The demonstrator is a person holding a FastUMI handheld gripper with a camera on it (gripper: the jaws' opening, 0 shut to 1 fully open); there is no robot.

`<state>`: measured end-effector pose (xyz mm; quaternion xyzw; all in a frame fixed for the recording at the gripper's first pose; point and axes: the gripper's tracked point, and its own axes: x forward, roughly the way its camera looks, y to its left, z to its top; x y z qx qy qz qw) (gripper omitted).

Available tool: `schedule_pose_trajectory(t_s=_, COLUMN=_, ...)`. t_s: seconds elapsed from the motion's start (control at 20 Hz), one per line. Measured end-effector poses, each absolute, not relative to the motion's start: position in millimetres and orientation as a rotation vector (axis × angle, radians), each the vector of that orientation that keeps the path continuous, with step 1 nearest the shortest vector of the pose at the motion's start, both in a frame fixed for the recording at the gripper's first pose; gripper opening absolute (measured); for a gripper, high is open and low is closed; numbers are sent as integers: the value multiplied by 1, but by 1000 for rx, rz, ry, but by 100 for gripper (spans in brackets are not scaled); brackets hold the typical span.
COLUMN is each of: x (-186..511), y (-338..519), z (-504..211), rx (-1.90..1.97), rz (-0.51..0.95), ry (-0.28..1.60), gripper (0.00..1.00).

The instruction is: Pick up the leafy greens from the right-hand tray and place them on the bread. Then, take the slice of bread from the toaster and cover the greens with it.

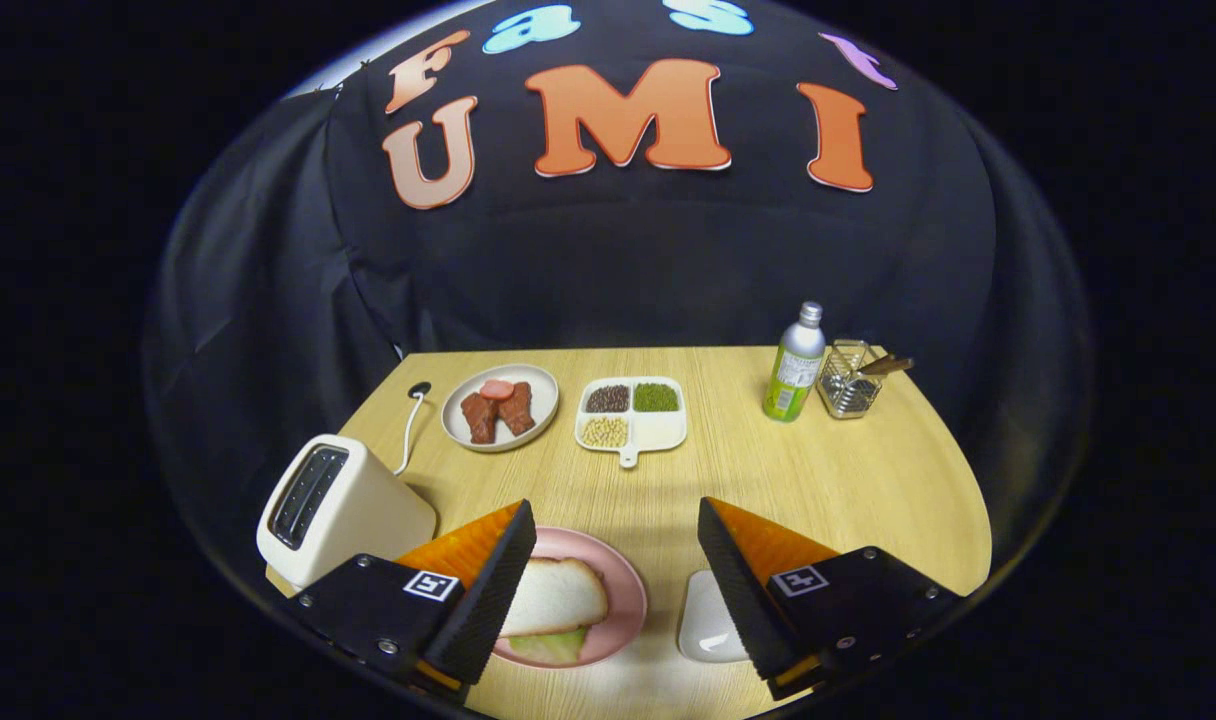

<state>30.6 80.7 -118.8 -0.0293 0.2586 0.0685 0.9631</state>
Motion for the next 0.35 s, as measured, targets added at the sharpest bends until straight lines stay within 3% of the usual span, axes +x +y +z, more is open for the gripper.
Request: schedule_pose_trajectory(t_s=0.35, x=22, y=66, z=-51, rx=-80, rz=75, ry=352, gripper=97)
